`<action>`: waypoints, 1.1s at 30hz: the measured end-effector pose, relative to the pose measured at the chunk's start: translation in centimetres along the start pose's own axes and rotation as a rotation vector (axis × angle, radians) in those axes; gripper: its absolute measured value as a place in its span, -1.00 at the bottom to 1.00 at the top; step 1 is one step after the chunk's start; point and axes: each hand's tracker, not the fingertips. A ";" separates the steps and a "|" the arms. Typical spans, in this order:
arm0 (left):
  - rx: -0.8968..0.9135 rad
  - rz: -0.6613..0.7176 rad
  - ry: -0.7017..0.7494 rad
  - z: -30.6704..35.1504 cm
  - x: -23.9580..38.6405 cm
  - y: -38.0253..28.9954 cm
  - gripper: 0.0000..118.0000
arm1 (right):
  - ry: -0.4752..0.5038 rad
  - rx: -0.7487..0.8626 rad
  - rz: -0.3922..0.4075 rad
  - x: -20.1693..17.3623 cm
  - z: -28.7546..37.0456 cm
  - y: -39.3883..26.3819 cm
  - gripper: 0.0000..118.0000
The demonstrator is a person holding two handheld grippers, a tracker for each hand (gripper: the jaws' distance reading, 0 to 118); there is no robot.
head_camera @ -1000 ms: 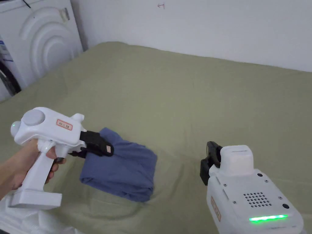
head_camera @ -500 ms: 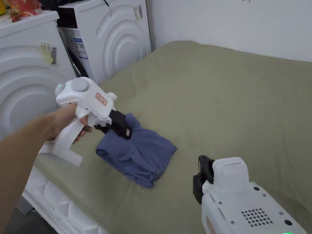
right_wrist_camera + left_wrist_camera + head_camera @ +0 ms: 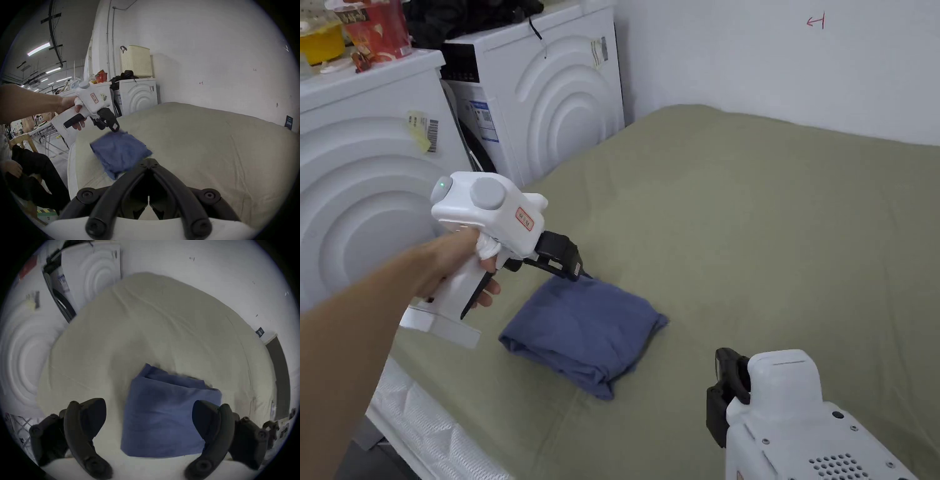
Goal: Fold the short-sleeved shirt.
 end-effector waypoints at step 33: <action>0.908 -0.285 -0.175 19.4 53.7 -22.3 -0.99 | -0.830 0.138 -0.056 22.5 41.7 2.5 -1.00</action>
